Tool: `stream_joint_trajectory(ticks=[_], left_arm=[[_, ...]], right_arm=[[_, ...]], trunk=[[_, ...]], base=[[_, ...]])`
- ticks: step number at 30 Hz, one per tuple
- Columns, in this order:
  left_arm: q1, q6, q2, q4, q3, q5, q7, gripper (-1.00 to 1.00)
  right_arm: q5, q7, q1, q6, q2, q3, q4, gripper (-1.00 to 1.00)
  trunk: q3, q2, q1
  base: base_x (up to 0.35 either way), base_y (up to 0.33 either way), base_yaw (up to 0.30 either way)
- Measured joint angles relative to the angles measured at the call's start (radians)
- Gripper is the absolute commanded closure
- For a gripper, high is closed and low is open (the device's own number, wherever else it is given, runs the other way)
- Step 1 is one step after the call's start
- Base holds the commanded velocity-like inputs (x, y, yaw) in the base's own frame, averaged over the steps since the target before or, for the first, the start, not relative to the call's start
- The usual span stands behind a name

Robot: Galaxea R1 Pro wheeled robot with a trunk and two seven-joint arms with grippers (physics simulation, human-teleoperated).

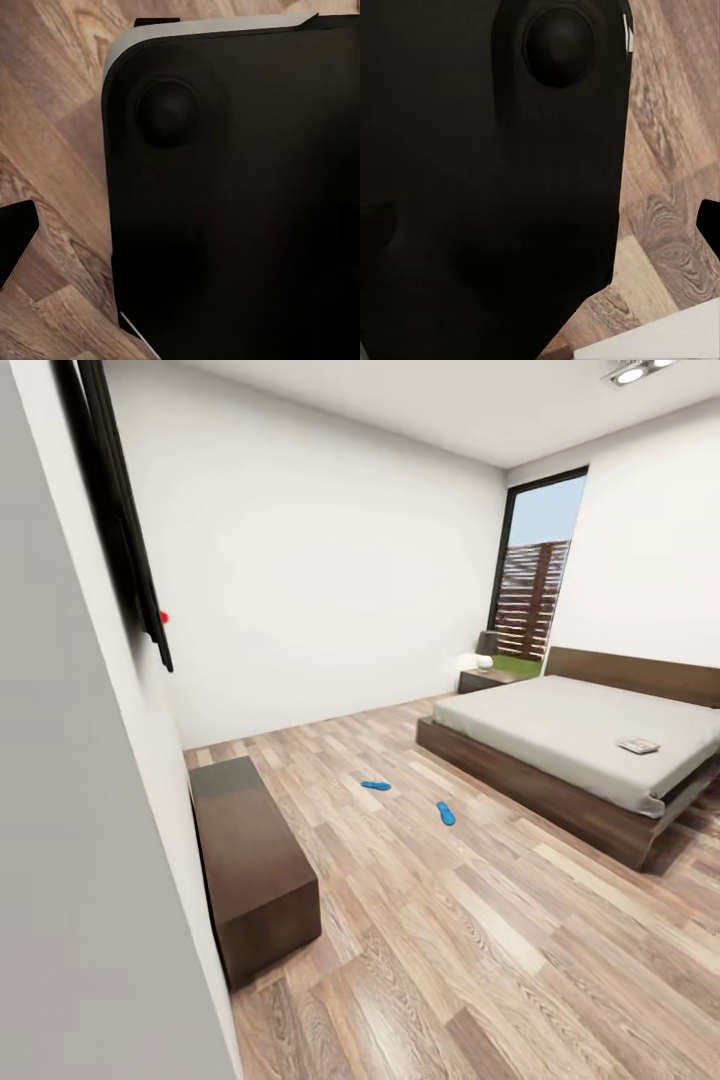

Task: In the bedroom, move the book from the bed onto either nightstand, and place the two sandals side by side next to the bed.

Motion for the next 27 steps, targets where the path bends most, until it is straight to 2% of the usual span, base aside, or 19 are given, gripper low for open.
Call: stream_joint_trajectory(ticks=[18,27], left_arm=[[0.0,-0.002,-0.003,-0.002,-0.001,0.0,0.0,-1.0],[0.0,-0.05,-0.003,-0.021,-0.001,0.0,0.0,-1.0]], right_arm=[[0.0,0.0,0.0,0.0,0.0,0.0,0.0,-1.0],[0.0,0.0,0.0,0.0,0.0,0.0,0.0,-1.0]], trunk=[[0.0,0.0,0.0],[0.0,0.0,0.0]], base=[[0.0,0.0,-0.272],[0.0,0.0,-0.252]])
